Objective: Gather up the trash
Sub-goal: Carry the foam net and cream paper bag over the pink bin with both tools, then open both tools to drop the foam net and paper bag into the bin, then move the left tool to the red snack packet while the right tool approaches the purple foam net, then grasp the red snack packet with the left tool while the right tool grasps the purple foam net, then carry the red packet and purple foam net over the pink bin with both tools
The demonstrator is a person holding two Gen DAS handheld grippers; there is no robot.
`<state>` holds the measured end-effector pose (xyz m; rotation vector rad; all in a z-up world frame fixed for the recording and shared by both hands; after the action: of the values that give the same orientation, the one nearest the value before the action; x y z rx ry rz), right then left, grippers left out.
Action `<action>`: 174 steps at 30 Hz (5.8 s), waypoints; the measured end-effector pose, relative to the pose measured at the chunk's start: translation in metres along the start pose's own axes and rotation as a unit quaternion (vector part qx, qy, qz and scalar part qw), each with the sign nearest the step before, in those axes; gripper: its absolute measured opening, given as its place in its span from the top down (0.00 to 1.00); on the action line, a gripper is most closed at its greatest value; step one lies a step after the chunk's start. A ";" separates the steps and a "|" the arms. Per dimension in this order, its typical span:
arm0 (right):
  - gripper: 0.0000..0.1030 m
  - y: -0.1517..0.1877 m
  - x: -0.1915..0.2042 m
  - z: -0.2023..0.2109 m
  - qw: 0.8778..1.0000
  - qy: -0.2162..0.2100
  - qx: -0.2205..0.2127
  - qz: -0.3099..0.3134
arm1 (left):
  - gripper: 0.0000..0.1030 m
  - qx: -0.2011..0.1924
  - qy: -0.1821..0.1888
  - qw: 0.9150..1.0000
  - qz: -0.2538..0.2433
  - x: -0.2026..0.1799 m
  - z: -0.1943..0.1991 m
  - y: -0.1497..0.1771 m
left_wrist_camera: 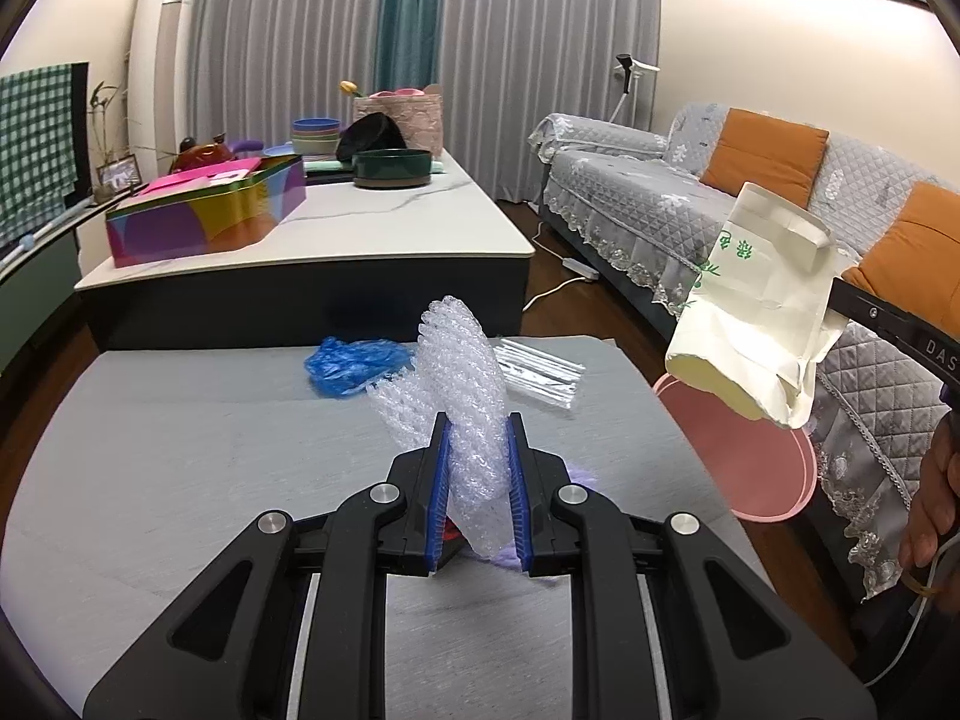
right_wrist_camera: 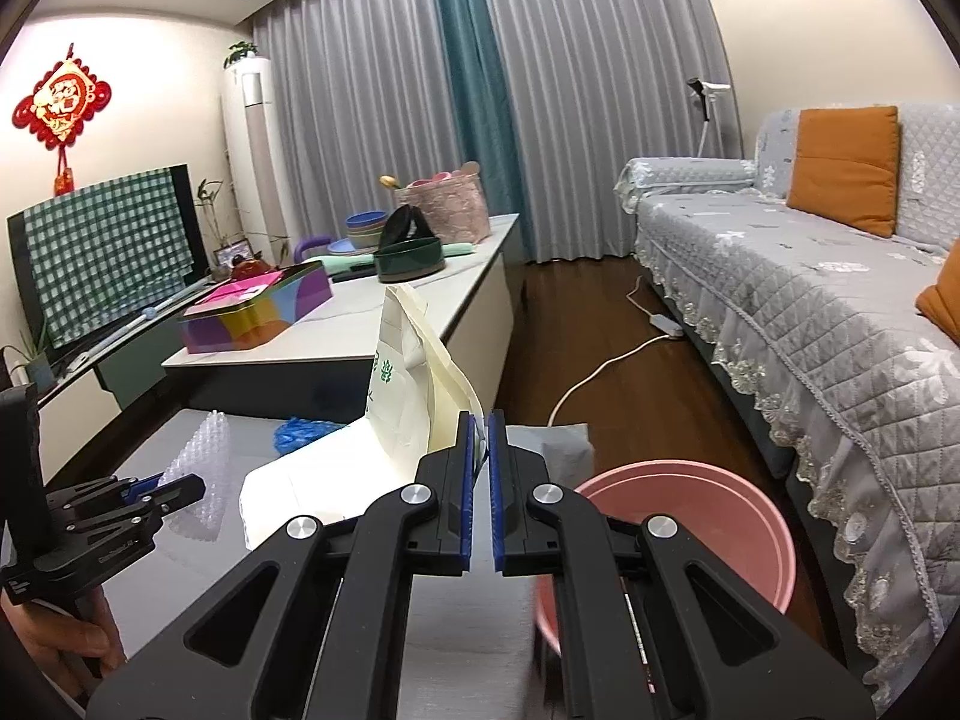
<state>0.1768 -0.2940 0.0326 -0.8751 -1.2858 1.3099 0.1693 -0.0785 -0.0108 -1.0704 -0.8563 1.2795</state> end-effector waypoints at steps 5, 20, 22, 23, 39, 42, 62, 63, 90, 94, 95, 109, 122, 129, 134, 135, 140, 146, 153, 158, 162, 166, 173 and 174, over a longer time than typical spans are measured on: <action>0.95 -0.004 -0.019 0.004 1.000 0.025 -0.005 0.010 | 0.83 0.001 0.013 1.000 -0.004 -0.014 -0.006 -0.001; 0.95 -0.024 -0.079 0.028 0.993 0.102 -0.023 0.049 | 0.83 0.010 0.071 0.997 -0.021 -0.083 -0.021 -0.003; 0.95 -0.031 -0.090 0.032 0.991 0.115 -0.031 0.052 | 0.83 0.011 0.080 0.996 -0.024 -0.093 -0.025 -0.003; 0.95 -0.032 -0.093 0.032 0.991 0.119 -0.033 0.054 | 0.83 0.012 0.086 0.996 -0.026 -0.099 -0.028 -0.003; 0.95 -0.029 -0.156 0.017 0.978 0.196 -0.022 0.070 | 0.83 0.016 0.154 0.987 -0.045 -0.189 -0.078 -0.012; 0.95 -0.026 -0.165 0.015 0.976 0.206 -0.020 0.064 | 0.83 0.023 0.161 0.986 -0.045 -0.201 -0.091 -0.009; 0.67 -0.013 -0.187 0.010 0.974 0.224 -0.006 0.035 | 0.60 0.050 0.184 0.981 -0.045 -0.222 -0.105 0.004; 0.67 -0.014 -0.186 0.010 0.974 0.224 -0.007 0.034 | 0.60 0.049 0.183 0.981 -0.045 -0.219 -0.102 0.003; 0.62 0.002 -0.034 -0.023 0.998 0.057 0.002 0.013 | 0.61 -0.008 0.047 0.999 -0.014 -0.005 -0.011 -0.048; 0.62 0.014 -0.002 -0.033 0.999 0.024 0.017 0.019 | 0.61 -0.017 0.020 1.000 -0.001 0.031 0.001 -0.043; 0.62 0.019 0.007 -0.037 0.999 0.015 0.023 0.022 | 0.61 -0.013 0.010 1.000 0.009 0.042 0.003 -0.038; 0.62 0.095 0.083 -0.079 0.991 -0.063 0.110 0.043 | 0.64 0.022 -0.012 0.999 0.034 0.078 -0.015 0.007; 0.62 0.145 0.097 -0.101 0.977 -0.089 0.184 0.066 | 0.64 0.071 0.029 0.996 0.034 0.045 -0.057 0.046; 0.62 0.162 0.100 -0.107 0.969 -0.102 0.212 0.070 | 0.58 0.112 0.044 0.992 0.040 0.032 -0.079 0.072; 0.63 0.168 0.103 -0.107 0.965 -0.113 0.226 0.069 | 0.58 0.125 0.044 0.991 0.035 0.029 -0.083 0.080; 0.64 0.169 0.103 -0.107 0.965 -0.114 0.227 0.070 | 0.60 0.125 0.043 0.991 0.035 0.029 -0.083 0.080; 0.79 0.171 0.110 -0.105 0.962 -0.124 0.230 0.080 | 0.65 0.122 0.037 0.991 0.037 0.034 -0.079 0.077; 0.88 0.165 0.110 -0.102 0.964 -0.119 0.223 0.087 | 0.65 0.108 0.030 0.993 0.033 0.041 -0.071 0.068; 0.88 0.139 0.105 -0.089 0.975 -0.103 0.185 0.071 | 0.65 0.089 0.021 0.995 0.034 0.048 -0.057 0.056; 0.88 0.117 0.102 -0.075 0.982 -0.091 0.155 0.064 | 0.65 0.076 0.017 0.996 0.034 0.050 -0.044 0.047; 0.88 0.100 0.101 -0.063 0.986 -0.082 0.130 0.063 | 0.65 0.067 0.017 0.997 0.031 0.051 -0.033 0.042; 0.88 0.088 0.096 -0.053 0.989 -0.074 0.115 0.061 | 0.65 0.060 0.016 0.998 0.026 0.048 -0.023 0.038; 0.88 0.065 0.077 -0.037 0.993 -0.055 0.092 0.046 | 0.65 0.053 0.017 0.998 0.021 0.043 -0.016 0.033; 0.88 0.059 0.075 -0.035 0.994 -0.051 0.087 0.046 | 0.65 0.050 0.018 0.998 0.020 0.041 -0.014 0.031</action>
<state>0.1869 -0.2067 -0.0177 -0.7617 -1.2003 1.5323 0.1783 -0.0406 -0.0474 -1.0322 -0.7383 1.3183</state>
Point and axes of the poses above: each gripper's, at about its wrist camera, not at the fingertips, and z roughly against the way its jaws point, x to its left, y to its underside, the point moved 10 cm from there along -z, roughly the way its jaws point, and after that the axes turned 15 degrees about -x, right-handed, at the moved point
